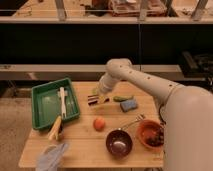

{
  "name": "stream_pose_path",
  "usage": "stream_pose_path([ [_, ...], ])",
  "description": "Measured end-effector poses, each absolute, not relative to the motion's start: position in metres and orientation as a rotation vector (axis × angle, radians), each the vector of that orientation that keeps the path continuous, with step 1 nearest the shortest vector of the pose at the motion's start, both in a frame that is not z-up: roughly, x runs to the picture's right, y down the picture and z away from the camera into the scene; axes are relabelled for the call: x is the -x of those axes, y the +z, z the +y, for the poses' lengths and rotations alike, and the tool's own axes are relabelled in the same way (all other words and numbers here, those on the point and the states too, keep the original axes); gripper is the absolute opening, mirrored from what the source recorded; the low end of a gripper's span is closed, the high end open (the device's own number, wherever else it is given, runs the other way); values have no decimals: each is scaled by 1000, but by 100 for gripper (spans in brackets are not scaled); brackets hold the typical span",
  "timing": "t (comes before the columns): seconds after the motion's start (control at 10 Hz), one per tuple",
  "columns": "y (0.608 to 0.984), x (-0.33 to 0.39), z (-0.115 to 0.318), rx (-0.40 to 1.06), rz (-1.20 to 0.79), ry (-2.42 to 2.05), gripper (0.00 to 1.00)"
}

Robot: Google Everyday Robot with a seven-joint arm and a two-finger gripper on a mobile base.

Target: Wipe table surface with eraser

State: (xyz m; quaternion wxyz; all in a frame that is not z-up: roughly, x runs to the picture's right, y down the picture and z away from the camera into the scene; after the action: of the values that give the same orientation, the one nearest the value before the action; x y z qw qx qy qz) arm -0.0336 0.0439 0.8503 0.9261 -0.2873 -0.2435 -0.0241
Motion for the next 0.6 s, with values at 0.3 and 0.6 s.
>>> stream_pose_path([
  [0.3, 861, -5, 86, 640, -459, 16, 0],
  [0.6, 870, -22, 130, 663, -473, 72, 0],
])
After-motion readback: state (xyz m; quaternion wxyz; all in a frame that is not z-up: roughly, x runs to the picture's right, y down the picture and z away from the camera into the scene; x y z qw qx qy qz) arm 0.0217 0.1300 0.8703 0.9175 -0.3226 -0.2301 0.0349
